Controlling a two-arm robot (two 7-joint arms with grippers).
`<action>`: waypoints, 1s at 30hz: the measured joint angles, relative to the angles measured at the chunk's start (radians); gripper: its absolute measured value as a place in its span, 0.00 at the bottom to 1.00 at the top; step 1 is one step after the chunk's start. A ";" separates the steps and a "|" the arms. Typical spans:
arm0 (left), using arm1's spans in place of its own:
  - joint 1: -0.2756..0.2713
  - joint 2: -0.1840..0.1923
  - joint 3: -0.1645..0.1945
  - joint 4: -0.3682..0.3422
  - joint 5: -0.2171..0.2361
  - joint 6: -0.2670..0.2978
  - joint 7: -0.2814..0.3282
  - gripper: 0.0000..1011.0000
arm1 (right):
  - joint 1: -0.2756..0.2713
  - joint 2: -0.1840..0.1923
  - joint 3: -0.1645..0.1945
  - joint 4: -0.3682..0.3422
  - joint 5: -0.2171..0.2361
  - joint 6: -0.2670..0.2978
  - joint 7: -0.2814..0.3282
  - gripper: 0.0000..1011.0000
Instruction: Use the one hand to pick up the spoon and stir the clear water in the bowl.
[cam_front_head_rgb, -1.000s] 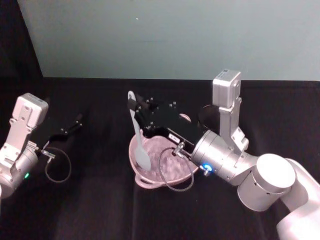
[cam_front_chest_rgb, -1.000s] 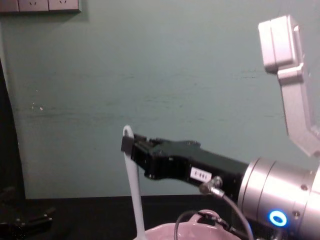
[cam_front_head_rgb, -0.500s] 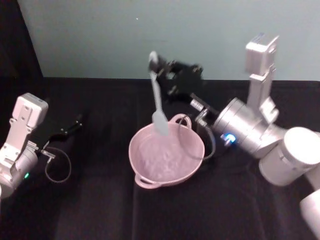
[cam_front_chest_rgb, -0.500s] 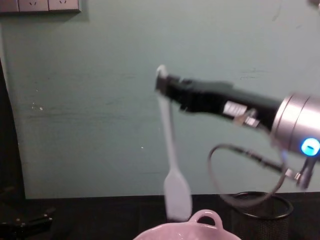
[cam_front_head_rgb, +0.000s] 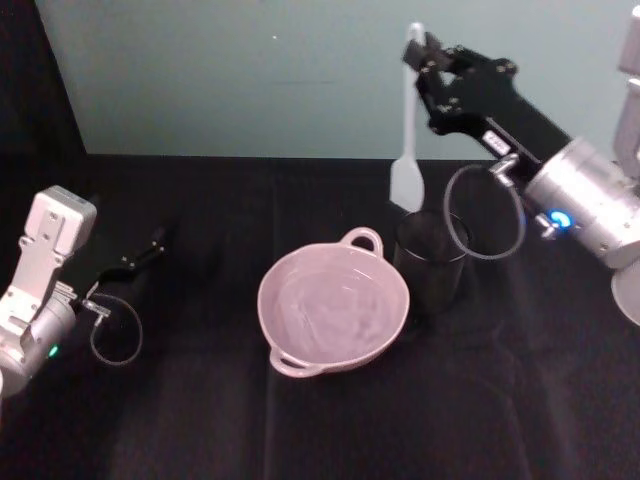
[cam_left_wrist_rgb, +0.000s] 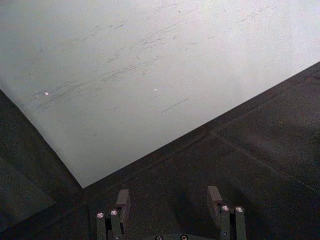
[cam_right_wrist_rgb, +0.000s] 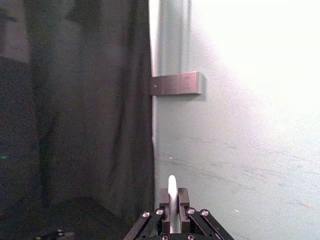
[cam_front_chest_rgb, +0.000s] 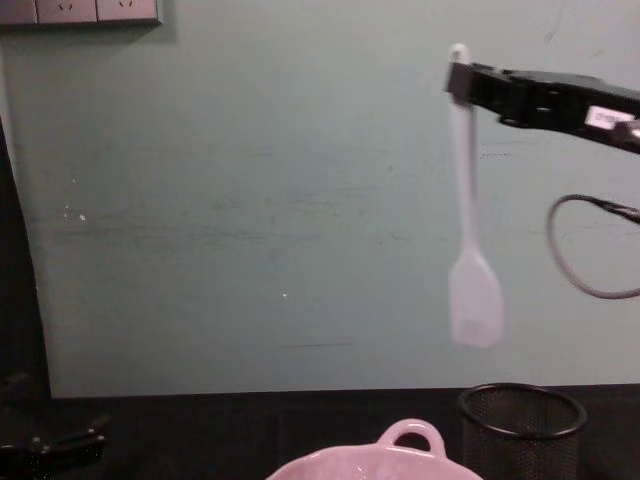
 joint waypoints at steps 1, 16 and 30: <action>0.000 0.000 0.000 0.000 0.000 0.000 0.000 1.00 | -0.007 0.008 0.011 -0.002 0.002 0.000 -0.005 0.11; 0.000 0.000 0.000 0.000 0.000 0.000 0.000 1.00 | -0.035 0.003 0.042 0.091 0.014 -0.016 -0.027 0.11; 0.000 0.000 0.000 0.000 0.000 0.000 0.000 1.00 | -0.103 -0.056 0.047 0.181 0.028 -0.052 -0.040 0.11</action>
